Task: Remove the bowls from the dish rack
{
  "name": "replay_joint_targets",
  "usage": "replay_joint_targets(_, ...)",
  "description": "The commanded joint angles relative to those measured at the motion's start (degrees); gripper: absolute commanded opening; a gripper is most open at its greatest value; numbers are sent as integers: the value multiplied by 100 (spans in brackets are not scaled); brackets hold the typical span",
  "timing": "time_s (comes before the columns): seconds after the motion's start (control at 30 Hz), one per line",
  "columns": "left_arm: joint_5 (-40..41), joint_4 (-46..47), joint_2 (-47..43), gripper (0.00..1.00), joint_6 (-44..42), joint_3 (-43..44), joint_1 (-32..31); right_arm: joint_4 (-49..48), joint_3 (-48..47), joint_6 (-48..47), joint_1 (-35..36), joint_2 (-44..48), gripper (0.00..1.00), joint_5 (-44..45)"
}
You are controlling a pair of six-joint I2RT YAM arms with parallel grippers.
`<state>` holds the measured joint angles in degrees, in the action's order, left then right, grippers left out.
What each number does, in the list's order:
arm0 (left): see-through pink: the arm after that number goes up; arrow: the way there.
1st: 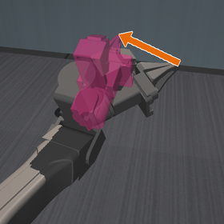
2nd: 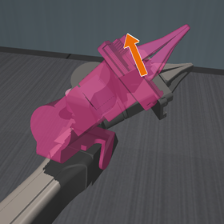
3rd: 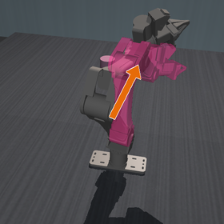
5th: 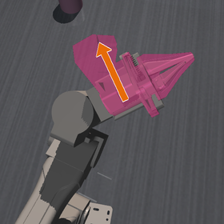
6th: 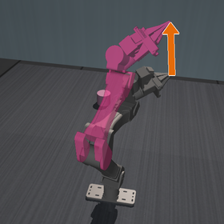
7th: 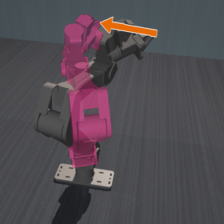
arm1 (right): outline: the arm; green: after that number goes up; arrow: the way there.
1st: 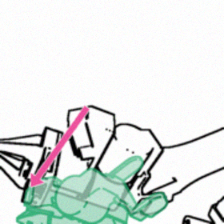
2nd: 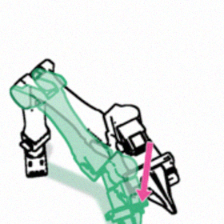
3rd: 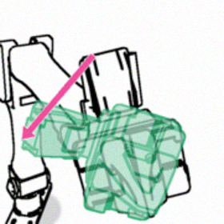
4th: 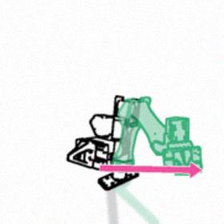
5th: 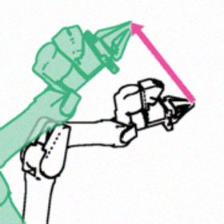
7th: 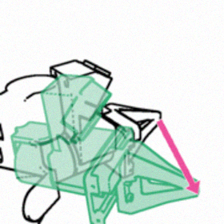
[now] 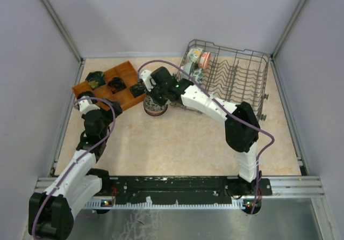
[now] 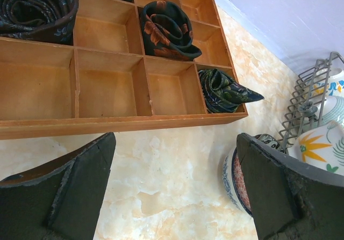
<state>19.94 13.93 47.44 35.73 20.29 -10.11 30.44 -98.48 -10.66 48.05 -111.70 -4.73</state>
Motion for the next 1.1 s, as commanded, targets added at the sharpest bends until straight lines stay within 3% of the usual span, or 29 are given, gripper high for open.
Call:
replay_joint_targets(0.0,27,13,-102,99,-66,27,27,-81,-633,-236,168,-182,0,179)
replay_joint_targets(0.6,-3,91,-51,100,-48,10,27,700,-1476,-254,442,-920,1,501)
replay_joint_targets(0.83,-17,127,-15,99,-48,17,27,897,-1634,-236,477,-961,8,682)
replay_joint_targets(1.0,-28,127,-1,99,-39,21,27,933,-1670,-235,516,-950,23,786)
replay_joint_targets(1.07,-26,127,-2,99,-39,18,27,958,-1689,-229,523,-978,24,819)
